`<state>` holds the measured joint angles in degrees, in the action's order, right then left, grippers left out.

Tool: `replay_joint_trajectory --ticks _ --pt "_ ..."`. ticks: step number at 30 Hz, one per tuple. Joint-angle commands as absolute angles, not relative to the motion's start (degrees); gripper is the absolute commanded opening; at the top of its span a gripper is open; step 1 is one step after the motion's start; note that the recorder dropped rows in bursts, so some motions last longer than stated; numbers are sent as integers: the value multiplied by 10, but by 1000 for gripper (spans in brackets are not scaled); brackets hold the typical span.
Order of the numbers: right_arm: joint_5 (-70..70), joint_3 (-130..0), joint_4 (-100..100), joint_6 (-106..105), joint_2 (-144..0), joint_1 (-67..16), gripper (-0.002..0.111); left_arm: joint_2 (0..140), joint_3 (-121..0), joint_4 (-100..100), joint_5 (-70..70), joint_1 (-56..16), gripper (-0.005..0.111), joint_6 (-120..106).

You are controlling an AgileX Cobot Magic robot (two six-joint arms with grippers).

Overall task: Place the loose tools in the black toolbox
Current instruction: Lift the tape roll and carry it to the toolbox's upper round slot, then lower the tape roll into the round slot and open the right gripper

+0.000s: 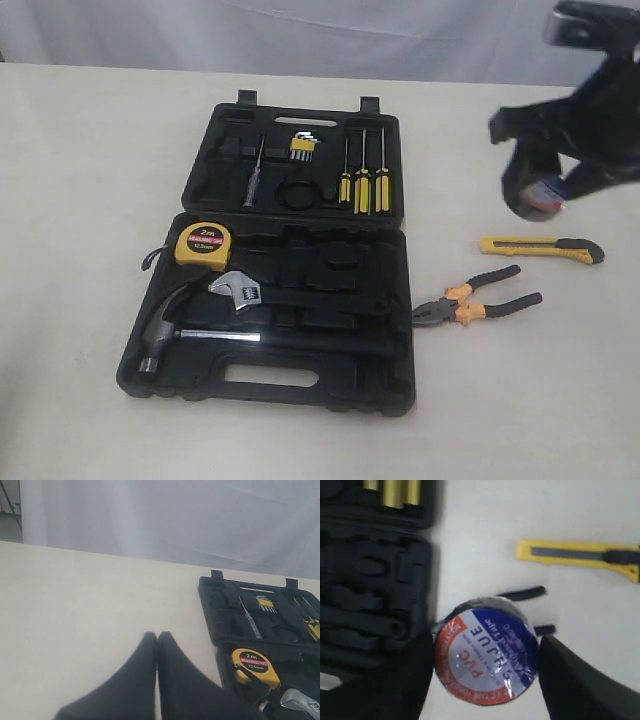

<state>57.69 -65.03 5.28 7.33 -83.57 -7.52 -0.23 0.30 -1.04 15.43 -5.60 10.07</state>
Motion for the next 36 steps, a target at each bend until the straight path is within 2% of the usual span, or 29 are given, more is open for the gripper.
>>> replay_joint_trajectory --ticks 1,10,14,18,25,36 --pt "588 -744 53 101 -877 -168 35 0 0 -13 155 -59 0 100" --pt "579 -959 -51 110 -1084 -271 35 0 0 -13 155 -59 0 100" --pt "536 -1036 -76 106 -1210 -291 35 0 0 -13 155 -59 0 100" --pt "496 -1061 -76 106 -1282 -294 35 0 0 -13 155 -59 0 100" --pt "450 -1059 -76 100 -1310 -294 35 0 0 -13 155 -59 0 100" --pt "469 -1059 -76 101 -1310 -294 35 0 0 -8 155 -59 0 100"
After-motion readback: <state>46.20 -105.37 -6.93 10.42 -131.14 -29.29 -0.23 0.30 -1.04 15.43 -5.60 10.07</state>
